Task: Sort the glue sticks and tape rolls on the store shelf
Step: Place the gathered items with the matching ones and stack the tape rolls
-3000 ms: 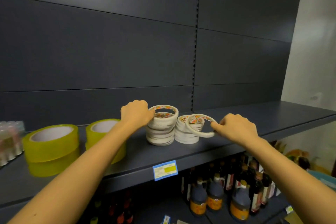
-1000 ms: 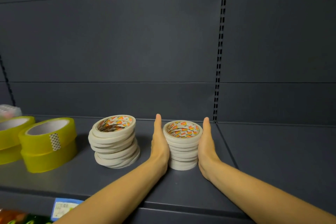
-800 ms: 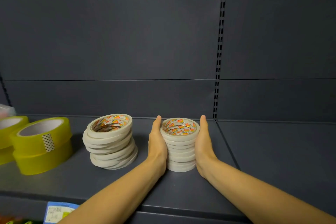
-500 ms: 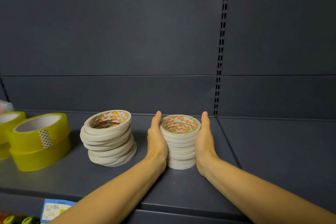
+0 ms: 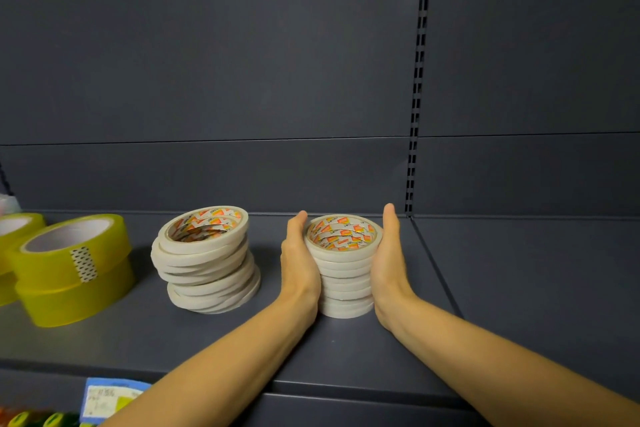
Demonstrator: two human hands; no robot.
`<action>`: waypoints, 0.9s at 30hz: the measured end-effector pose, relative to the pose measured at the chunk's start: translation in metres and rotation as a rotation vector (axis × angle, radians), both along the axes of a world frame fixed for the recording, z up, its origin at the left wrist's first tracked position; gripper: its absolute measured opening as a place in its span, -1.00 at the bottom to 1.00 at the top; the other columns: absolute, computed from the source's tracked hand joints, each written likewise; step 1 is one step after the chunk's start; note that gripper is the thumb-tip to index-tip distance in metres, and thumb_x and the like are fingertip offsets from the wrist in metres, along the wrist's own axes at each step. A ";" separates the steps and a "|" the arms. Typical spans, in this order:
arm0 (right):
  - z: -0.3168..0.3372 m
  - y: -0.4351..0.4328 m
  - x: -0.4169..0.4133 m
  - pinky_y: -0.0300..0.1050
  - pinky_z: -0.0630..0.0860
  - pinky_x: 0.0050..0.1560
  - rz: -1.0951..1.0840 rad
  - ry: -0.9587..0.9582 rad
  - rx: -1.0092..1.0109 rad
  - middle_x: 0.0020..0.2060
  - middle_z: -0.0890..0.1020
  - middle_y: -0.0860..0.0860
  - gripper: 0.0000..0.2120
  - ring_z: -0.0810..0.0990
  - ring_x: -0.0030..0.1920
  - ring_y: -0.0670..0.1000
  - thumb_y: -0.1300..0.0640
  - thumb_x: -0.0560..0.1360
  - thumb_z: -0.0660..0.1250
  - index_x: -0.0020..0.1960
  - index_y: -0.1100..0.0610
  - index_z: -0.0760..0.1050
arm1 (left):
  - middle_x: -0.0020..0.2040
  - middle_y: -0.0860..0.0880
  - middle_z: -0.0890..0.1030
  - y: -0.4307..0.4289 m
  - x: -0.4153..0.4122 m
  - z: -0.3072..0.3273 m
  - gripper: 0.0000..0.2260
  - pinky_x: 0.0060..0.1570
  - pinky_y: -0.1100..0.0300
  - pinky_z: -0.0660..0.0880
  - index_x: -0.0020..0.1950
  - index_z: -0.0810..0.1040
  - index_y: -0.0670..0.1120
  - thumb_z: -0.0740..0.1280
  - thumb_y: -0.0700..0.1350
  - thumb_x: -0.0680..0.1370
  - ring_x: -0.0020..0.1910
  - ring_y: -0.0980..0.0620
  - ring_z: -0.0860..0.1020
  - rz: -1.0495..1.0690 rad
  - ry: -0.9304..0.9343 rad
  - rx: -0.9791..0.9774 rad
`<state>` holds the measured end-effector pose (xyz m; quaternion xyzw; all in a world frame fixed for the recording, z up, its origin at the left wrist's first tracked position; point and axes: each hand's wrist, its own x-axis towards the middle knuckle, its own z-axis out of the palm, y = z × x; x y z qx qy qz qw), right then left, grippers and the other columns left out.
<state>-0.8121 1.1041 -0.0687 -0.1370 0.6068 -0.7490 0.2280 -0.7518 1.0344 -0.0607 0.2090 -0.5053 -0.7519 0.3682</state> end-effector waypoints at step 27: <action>0.000 0.012 -0.003 0.08 0.51 0.21 -0.032 -0.019 -0.031 0.02 0.67 0.11 -0.25 0.63 0.05 0.12 -0.44 0.45 -0.06 0.14 0.11 0.58 | -0.17 -0.08 0.71 0.013 0.000 -0.001 -0.60 0.04 0.04 0.55 -0.28 0.69 -0.04 0.10 0.02 0.52 -0.07 -0.07 0.65 -0.025 -0.097 -0.074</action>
